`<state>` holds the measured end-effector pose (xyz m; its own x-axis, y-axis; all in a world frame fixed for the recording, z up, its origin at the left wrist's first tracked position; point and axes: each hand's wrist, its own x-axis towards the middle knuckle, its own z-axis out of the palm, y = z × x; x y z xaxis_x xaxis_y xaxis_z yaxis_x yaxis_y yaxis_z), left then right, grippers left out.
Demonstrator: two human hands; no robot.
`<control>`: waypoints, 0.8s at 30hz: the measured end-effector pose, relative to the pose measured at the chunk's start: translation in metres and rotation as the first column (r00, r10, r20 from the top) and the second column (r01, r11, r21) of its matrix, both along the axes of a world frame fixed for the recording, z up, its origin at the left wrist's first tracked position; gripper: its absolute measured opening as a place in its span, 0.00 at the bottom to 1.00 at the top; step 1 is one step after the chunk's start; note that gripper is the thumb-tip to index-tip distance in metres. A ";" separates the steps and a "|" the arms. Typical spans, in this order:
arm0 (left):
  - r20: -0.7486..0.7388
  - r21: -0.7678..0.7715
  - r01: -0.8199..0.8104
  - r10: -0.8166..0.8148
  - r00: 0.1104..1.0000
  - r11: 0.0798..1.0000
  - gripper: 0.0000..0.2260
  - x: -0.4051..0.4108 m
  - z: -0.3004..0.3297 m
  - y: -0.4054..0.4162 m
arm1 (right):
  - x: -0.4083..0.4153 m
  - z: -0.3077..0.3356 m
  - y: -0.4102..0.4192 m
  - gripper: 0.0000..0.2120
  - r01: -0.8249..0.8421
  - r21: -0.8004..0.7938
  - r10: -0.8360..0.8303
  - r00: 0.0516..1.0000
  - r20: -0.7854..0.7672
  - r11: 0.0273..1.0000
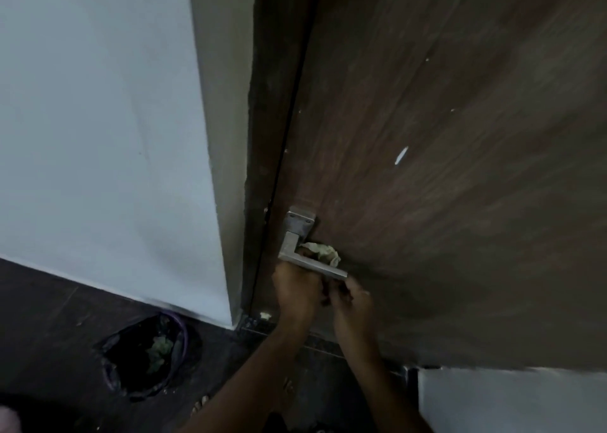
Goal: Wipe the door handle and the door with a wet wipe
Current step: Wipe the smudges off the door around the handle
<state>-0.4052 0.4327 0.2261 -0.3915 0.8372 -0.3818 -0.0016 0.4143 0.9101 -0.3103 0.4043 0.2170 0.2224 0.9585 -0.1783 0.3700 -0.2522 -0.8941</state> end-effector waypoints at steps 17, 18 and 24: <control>0.199 0.015 -0.040 0.036 0.979 0.999 0.17 -0.036 -0.021 -0.035 | -0.012 -0.009 0.030 0.06 0.333 -0.572 -0.649 0.542 -0.534 0.749; 0.199 0.028 -0.002 -0.004 0.980 1.000 0.16 -0.037 -0.021 -0.036 | -0.003 -0.007 0.027 0.07 0.397 -0.570 -0.691 0.500 -0.523 0.719; 0.039 -0.018 0.151 -0.150 0.988 0.988 0.19 -0.043 -0.023 -0.038 | -0.001 -0.008 0.033 0.01 0.405 -0.570 -0.683 0.582 -0.441 0.714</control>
